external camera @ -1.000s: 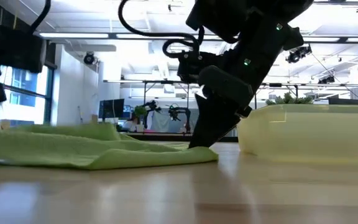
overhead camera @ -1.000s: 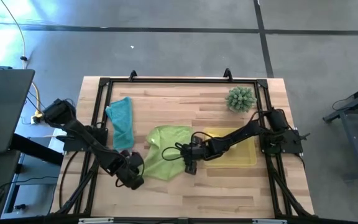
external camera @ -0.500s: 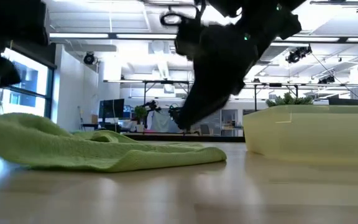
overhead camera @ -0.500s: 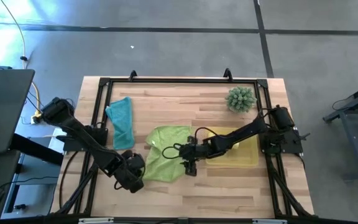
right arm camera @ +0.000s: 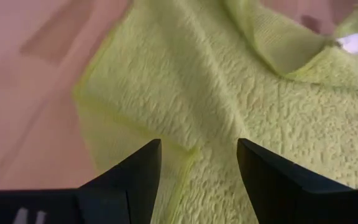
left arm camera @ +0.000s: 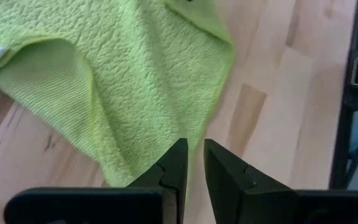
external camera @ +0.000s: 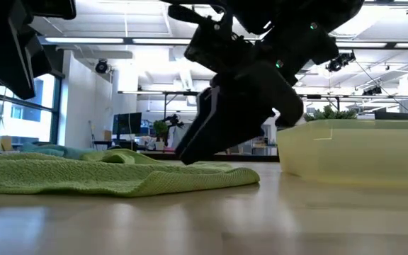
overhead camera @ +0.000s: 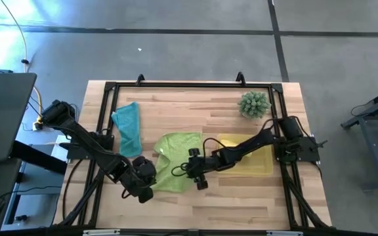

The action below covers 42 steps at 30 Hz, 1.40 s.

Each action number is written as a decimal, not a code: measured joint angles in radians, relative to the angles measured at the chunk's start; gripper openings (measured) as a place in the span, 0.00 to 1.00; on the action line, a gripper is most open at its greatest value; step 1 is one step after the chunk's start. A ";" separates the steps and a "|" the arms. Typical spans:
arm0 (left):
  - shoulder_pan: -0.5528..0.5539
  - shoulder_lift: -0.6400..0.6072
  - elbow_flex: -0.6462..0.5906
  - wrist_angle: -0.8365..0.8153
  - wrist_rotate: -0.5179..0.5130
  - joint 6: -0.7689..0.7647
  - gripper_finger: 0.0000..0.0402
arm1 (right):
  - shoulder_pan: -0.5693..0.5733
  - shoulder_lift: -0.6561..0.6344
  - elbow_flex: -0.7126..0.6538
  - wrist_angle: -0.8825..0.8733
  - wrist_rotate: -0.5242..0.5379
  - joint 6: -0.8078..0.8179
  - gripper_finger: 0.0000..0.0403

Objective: Roll microfiber towels into tight, uniform cylinder then place into a basket
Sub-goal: Fold the green microfiber towel

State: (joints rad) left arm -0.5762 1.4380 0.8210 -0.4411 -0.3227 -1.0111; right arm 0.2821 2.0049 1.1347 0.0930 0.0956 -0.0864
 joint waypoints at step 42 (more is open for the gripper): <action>-0.001 0.000 -0.001 -0.011 -0.003 0.036 0.11 | 0.000 0.039 0.000 0.007 -0.070 -0.007 0.04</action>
State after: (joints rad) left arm -0.5770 1.4380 0.8204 -0.4522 -0.3252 -0.9753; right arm 0.2821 2.0438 1.1351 0.0995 0.0254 -0.0939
